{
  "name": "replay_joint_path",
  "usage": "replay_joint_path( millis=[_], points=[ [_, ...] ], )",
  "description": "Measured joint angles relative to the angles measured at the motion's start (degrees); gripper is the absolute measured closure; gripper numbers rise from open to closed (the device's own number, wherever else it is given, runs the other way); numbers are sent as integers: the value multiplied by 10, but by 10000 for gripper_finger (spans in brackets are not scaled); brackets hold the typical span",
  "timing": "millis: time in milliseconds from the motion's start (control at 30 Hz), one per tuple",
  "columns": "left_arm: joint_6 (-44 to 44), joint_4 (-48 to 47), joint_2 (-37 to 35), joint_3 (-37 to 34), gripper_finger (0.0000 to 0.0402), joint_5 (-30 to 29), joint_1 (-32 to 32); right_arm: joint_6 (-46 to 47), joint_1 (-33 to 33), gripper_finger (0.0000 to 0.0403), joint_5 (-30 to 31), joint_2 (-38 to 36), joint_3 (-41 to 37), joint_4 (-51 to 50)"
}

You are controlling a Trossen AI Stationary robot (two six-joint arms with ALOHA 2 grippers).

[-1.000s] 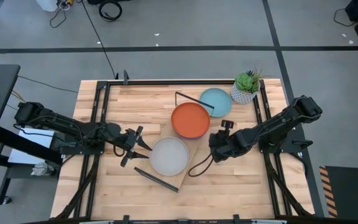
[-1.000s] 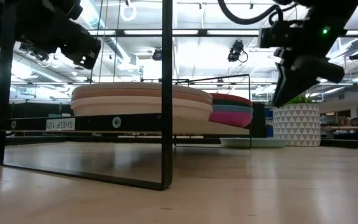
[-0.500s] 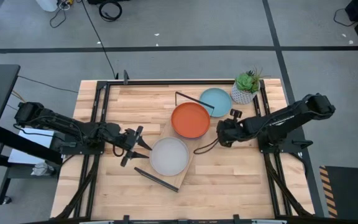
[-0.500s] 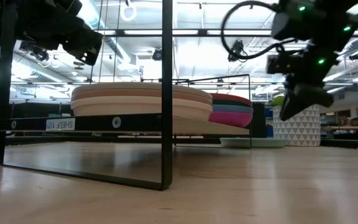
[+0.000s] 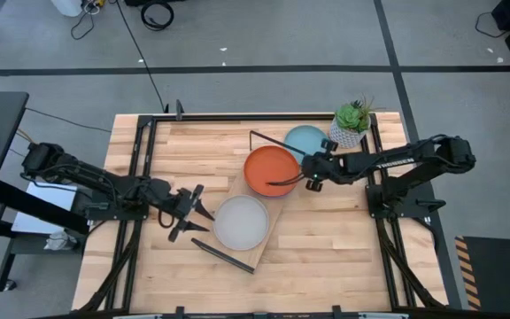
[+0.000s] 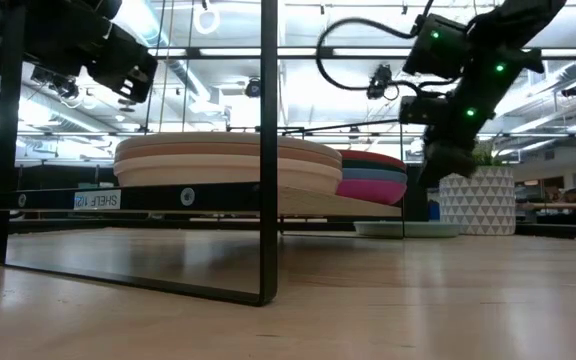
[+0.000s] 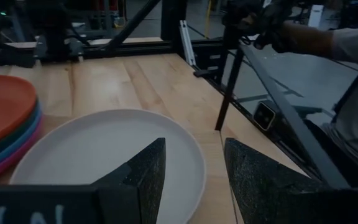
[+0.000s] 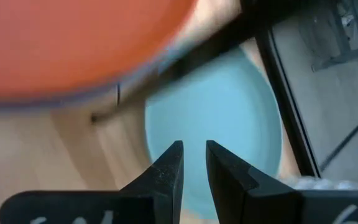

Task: Place and stack plates onto a shelf
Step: Adjust the shelf, then stack the light blue plate on top of the white plate on the shelf

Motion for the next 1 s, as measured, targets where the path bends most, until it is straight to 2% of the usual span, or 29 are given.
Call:
replay_joint_path(
  millis=[233,433,600,767,1000],
  points=[
    [-6,-4,0,0,230,0,-16,-38,-2,328,-12,3,-1,112],
    [-16,-10,0,0,230,0,-27,-61,-2,328,-59,3,0,186],
    [-24,-12,0,0,230,0,-28,-57,-10,328,-34,3,0,146],
    [-30,-27,0,0,230,0,-28,-5,-36,328,-48,3,-3,80],
    [-30,-32,0,0,230,0,-28,3,-74,328,-103,3,-82,165]
  ],
)
